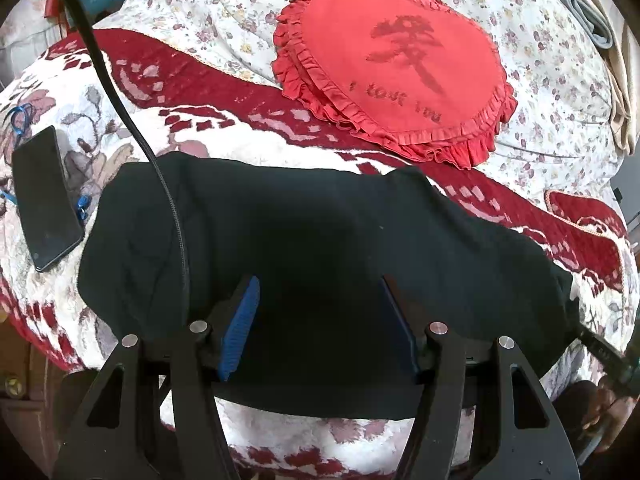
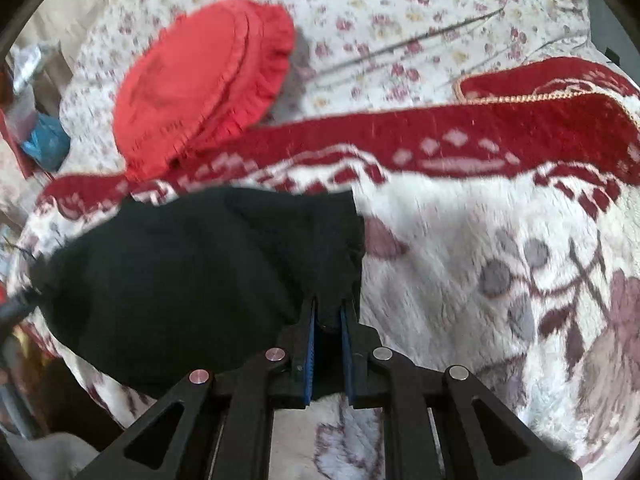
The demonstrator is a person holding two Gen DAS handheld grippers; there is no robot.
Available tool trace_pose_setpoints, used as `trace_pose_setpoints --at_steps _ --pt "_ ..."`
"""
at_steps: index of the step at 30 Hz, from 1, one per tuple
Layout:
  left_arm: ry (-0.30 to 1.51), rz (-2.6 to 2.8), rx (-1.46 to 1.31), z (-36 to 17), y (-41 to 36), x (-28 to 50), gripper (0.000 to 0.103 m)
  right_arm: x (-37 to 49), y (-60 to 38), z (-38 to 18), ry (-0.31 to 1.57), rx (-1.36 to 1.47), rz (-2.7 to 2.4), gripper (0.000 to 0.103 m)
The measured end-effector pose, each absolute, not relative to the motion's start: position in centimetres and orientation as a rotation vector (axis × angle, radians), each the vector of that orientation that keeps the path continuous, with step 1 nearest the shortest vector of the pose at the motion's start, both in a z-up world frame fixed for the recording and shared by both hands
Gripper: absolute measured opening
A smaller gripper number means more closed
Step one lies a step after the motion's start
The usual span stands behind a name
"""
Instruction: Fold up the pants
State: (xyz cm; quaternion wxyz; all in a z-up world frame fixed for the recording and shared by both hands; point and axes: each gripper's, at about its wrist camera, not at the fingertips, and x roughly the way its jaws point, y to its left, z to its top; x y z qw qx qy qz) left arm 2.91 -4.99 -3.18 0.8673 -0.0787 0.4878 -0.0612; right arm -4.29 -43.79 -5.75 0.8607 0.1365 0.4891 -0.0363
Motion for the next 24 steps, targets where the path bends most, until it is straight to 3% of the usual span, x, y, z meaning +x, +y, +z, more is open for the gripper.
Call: trace_pose_setpoints --at_steps 4,12,19,22,24 --pt "1.019 -0.119 -0.174 -3.0 -4.4 2.9 0.061 -5.3 -44.9 -4.7 1.007 0.326 -0.111 0.017" --pt "1.045 -0.129 -0.172 -3.8 -4.9 2.5 0.061 -3.9 -43.7 -1.1 0.91 0.275 -0.051 0.018" --pt "1.072 -0.12 -0.151 -4.5 -5.4 2.7 0.061 2.8 -42.0 -6.4 1.051 0.243 0.018 0.016" --pt "1.073 -0.115 -0.156 -4.6 -5.0 2.8 0.061 2.6 -44.8 -7.1 1.027 0.423 0.01 0.013" --pt "1.072 -0.112 -0.152 -4.7 -5.0 2.9 0.061 1.4 -44.8 -5.8 1.008 0.377 -0.006 0.019"
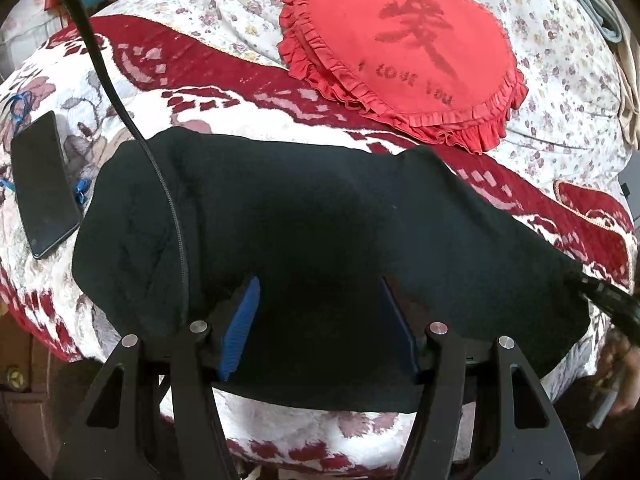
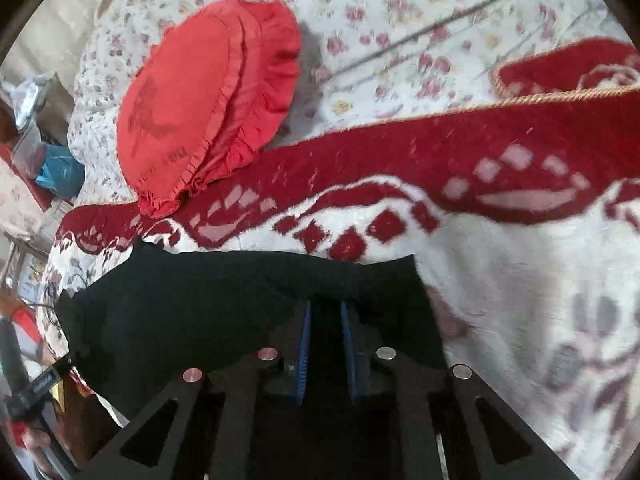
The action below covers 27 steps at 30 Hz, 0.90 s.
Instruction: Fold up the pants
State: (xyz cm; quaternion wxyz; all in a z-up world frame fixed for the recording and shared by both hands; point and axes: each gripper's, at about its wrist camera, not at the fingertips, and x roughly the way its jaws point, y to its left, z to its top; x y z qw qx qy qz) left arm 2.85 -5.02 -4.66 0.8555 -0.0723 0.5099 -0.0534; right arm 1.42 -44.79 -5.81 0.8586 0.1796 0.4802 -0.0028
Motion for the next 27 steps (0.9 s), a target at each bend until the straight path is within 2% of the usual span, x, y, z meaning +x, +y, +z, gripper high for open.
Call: trace_pose_setpoints --at_steps 2,4,5,6,16,26,27 --pt "1.075 -0.116 -0.163 -4.8 -5.0 2.9 0.061 -0.1 -43.9 -4.5 1.009 0.285 -0.011 0.023" --pt "1.073 -0.119 -0.177 -4.7 -5.0 2.9 0.061 -2.1 -42.8 -3.4 1.017 0.264 0.065 0.035" --pt "1.072 -0.12 -0.184 -4.7 -5.0 2.9 0.061 -3.0 -42.3 -3.2 1.016 0.257 0.089 0.044" --pt "1.07 -0.122 -0.191 -4.6 -4.9 2.8 0.061 -3.8 -41.7 -3.0 1.013 0.243 0.109 0.046" --pt "1.051 -0.102 -0.189 -3.5 -4.2 1.9 0.061 -7.1 -33.2 -5.3 1.024 -0.116 0.262 0.046" --pt "1.075 -0.074 -0.22 -3.9 -3.1 1.8 0.061 -6.3 -31.4 -7.6 1.028 -0.329 0.259 0.045" --pt "1.077 -0.079 -0.224 -3.9 -3.2 1.8 0.061 -6.1 -31.4 -7.8 1.026 -0.341 0.26 0.041"
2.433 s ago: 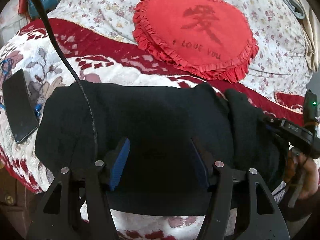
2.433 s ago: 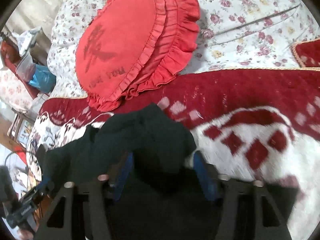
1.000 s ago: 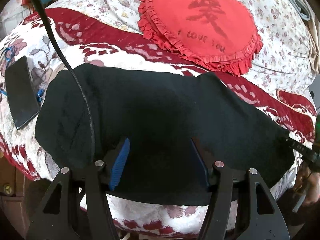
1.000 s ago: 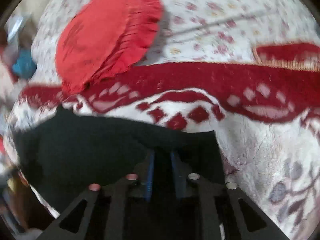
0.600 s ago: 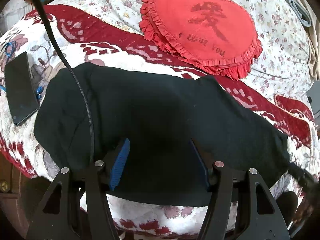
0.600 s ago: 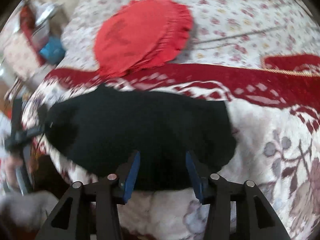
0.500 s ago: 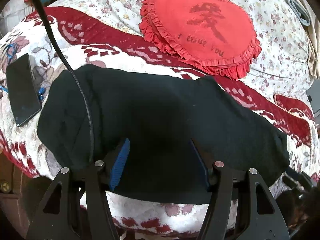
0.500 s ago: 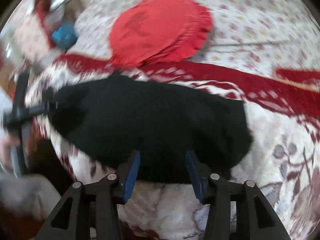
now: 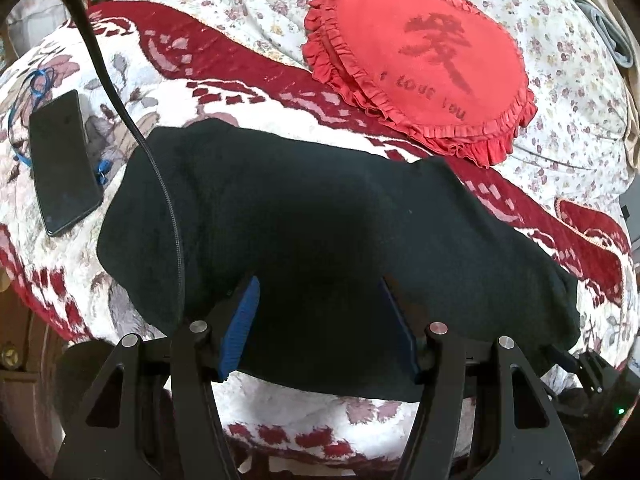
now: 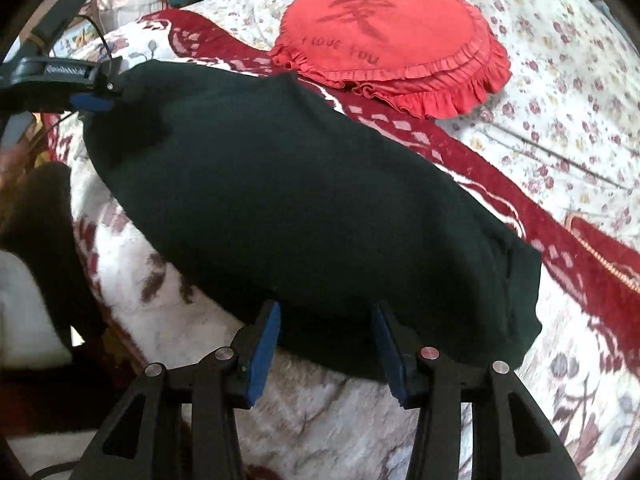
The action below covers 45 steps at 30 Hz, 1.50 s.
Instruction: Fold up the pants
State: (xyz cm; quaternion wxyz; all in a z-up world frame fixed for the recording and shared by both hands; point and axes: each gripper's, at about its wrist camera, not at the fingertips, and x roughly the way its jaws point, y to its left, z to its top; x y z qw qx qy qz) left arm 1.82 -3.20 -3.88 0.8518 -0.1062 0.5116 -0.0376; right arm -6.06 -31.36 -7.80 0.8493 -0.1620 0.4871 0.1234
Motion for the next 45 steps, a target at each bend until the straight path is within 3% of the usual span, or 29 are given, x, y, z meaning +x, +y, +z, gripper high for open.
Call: trace_pose_setpoints --at_steps 6,12,20,22,23,24,26,34,40,42,45 --pt "1.073 -0.087 -0.224 -3.7 -3.4 1.6 0.061 -4.8 -31.3 -7.3 1.045 -0.269 0.301 0.004" --pt "1.062 -0.077 -0.24 -3.2 -2.7 1.4 0.061 -6.6 -31.9 -4.0 1.019 -0.155 0.372 0.001" --pt "1.085 -0.073 -0.236 -4.0 -2.5 1.4 0.061 -7.3 -33.1 -8.1 1.139 -0.104 0.329 0.001" --pt "1.076 -0.073 -0.235 -3.8 -2.4 1.3 0.061 -7.8 -33.4 -6.3 1.071 -0.091 0.342 0.005" --pt "1.075 -0.068 -0.237 -3.8 -2.4 1.3 0.061 -8.1 -33.3 -5.3 1.03 -0.089 0.362 0.017" --pt "1.076 -0.068 -0.243 -3.8 -2.3 1.4 0.061 -8.1 -33.2 -4.5 1.001 -0.086 0.374 0.037" --pt "1.08 -0.071 -0.263 -3.9 -2.3 1.5 0.061 -8.0 -32.8 -4.1 0.964 -0.111 0.34 0.051" --pt "1.093 -0.078 -0.249 -4.1 -2.9 1.2 0.061 -7.4 -29.5 -7.0 0.945 -0.418 0.324 0.051" --pt "1.103 -0.081 -0.233 -4.3 -3.5 1.6 0.061 -5.7 -29.9 -8.7 0.937 -0.437 0.308 0.036" --pt "1.106 -0.083 -0.232 -4.4 -3.7 1.6 0.061 -5.6 -29.0 -8.9 0.923 -0.462 0.321 0.013" --pt "1.113 -0.093 -0.217 -4.5 -4.1 1.5 0.061 -5.3 -28.8 -8.0 0.906 -0.39 0.331 0.003"
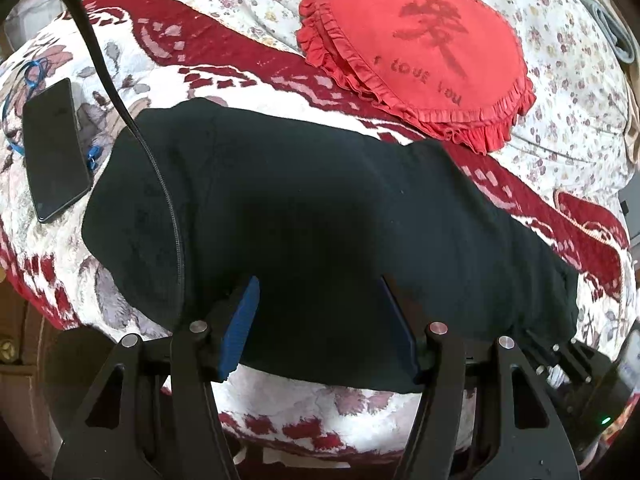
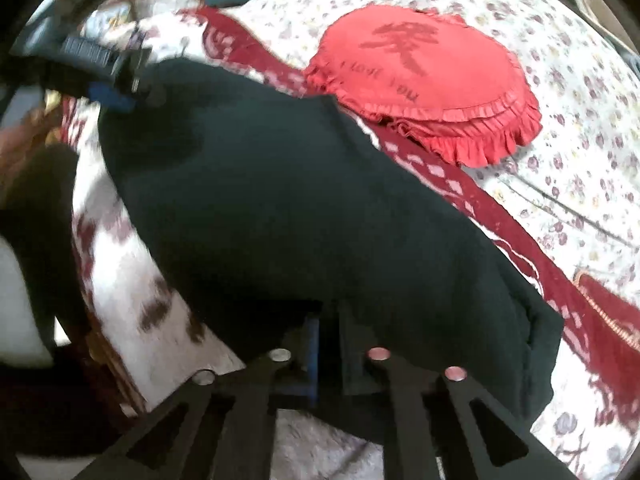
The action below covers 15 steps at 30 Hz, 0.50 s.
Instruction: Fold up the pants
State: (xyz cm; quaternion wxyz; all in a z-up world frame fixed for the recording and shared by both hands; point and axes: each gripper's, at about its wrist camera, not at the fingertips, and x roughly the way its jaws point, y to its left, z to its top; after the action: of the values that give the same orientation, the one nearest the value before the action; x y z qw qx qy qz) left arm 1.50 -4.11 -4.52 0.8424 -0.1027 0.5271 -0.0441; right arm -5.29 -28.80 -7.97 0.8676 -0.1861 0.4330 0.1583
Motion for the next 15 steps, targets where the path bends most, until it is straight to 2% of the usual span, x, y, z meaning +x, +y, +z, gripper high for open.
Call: trace_pose_setpoints --at_steps 6,11,13,15 --pt "1.094 -0.093 -0.225 -4.0 -3.7 1.2 0.061 -6.4 -30.2 -4.8 0.927 -0.2 0.409 0.003" --pt "1.103 -0.092 -0.227 -4.3 -3.6 1.2 0.061 -6.5 -30.0 -8.6 1.034 -0.214 0.383 0.003" --pt "1.101 -0.097 -0.218 -4.2 -3.7 1.2 0.061 -6.5 -30.5 -8.3 1.019 -0.189 0.376 0.013" --pt "1.092 -0.093 -0.208 -4.0 -3.7 1.2 0.061 -6.8 -31.0 -7.3 1.019 -0.19 0.348 0.051"
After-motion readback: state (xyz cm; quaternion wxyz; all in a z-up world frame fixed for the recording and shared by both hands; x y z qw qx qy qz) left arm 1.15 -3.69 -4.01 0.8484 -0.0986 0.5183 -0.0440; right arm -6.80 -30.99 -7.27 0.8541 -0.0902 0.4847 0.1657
